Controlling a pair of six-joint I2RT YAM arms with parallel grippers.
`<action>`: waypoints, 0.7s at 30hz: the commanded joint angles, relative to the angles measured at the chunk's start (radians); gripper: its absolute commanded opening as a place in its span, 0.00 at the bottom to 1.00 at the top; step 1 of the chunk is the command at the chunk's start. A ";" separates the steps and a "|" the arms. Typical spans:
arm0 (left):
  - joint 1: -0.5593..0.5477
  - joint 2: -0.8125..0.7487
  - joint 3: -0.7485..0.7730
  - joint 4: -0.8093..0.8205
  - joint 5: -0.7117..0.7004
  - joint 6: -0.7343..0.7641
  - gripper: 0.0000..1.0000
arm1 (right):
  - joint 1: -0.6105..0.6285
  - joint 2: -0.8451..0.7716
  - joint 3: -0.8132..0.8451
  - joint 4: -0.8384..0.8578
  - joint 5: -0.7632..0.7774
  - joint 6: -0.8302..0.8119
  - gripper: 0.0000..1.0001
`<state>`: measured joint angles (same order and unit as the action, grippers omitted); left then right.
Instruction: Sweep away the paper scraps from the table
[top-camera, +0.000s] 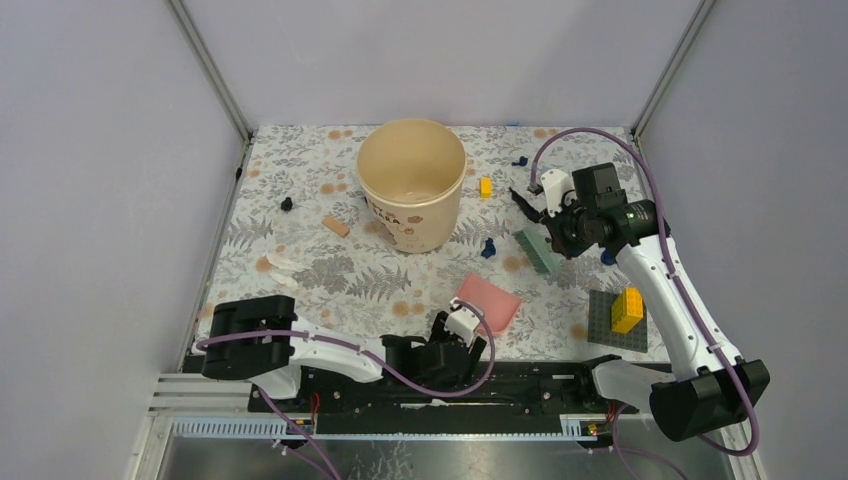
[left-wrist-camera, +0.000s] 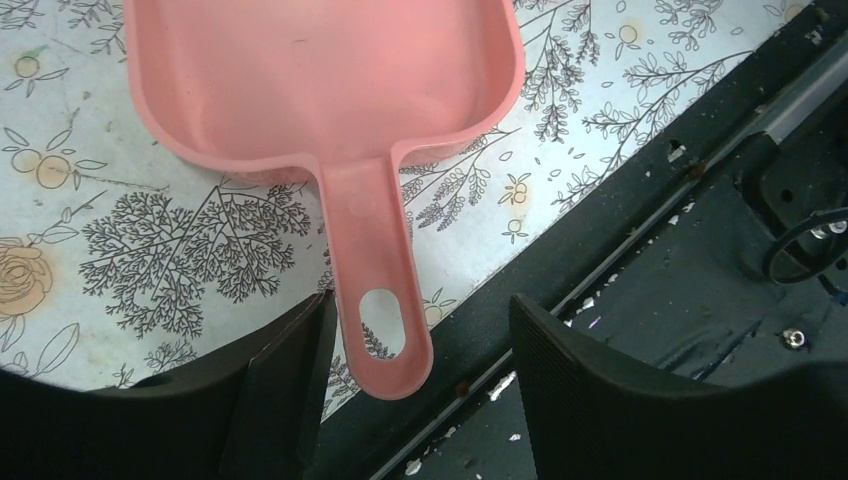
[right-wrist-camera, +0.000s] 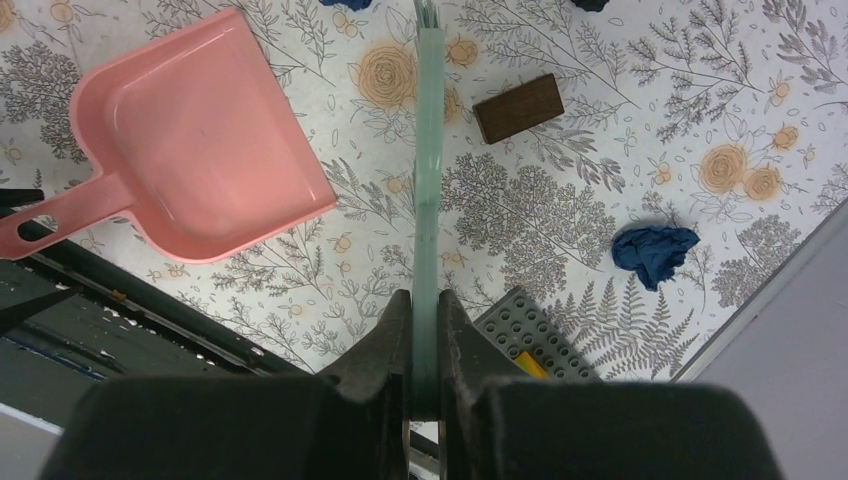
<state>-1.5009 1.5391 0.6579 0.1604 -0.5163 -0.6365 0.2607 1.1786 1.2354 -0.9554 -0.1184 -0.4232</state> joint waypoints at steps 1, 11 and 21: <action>-0.022 0.005 0.046 0.010 -0.129 -0.059 0.67 | -0.005 0.000 0.007 0.024 -0.031 0.015 0.00; -0.022 0.008 0.028 0.071 -0.115 0.006 0.47 | -0.005 0.023 0.013 0.024 -0.041 0.020 0.00; -0.019 0.061 0.070 0.033 -0.131 0.007 0.47 | -0.005 0.036 0.020 0.024 -0.056 0.024 0.00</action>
<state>-1.5196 1.5677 0.6769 0.1791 -0.6113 -0.6323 0.2607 1.2129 1.2354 -0.9543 -0.1448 -0.4133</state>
